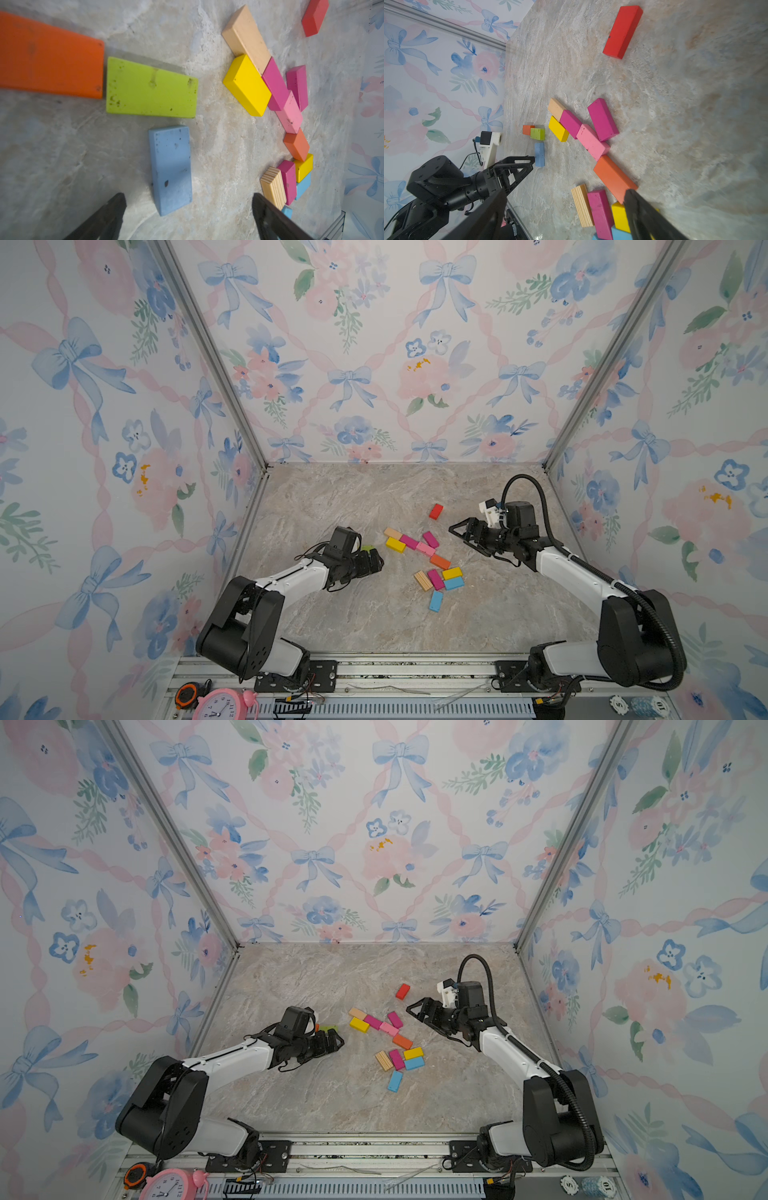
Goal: Assemble the number 7 with building blocks
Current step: Assemble the building block at the center of the board.
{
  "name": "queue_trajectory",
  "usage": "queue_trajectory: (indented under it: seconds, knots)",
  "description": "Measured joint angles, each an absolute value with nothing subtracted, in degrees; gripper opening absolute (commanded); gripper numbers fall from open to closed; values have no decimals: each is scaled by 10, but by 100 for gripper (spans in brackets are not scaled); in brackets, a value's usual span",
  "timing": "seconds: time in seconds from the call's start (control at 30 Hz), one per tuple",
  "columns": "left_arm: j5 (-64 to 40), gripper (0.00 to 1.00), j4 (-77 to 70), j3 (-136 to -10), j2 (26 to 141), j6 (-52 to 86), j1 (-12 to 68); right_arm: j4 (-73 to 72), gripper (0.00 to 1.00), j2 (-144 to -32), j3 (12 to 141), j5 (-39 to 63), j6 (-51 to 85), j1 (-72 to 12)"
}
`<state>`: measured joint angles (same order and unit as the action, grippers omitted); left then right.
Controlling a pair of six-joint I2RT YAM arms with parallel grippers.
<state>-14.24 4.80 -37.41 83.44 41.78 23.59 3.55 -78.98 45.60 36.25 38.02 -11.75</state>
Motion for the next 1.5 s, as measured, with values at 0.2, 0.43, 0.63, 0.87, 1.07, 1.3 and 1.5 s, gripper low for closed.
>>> queue_trajectory:
  seconds: [0.2,0.43,0.63,0.87,1.07,1.3,1.5]
  knots:
    - [-147,97,28,-393,863,410,232,36,90,-790,456,365,378,-117]
    - [-155,97,8,-407,886,409,232,36,90,-790,456,365,372,-117]
    - [-157,97,3,-409,890,409,232,36,90,-792,456,365,372,-117]
    - [-157,97,-2,-418,901,407,232,36,90,-792,456,365,372,-117]
    - [-157,97,-3,-422,906,406,232,36,90,-792,456,365,372,-117]
    - [-142,97,27,-408,877,406,232,36,90,-793,455,365,372,-117]
    - [-129,97,74,-356,774,412,232,45,90,-794,458,362,359,-136]
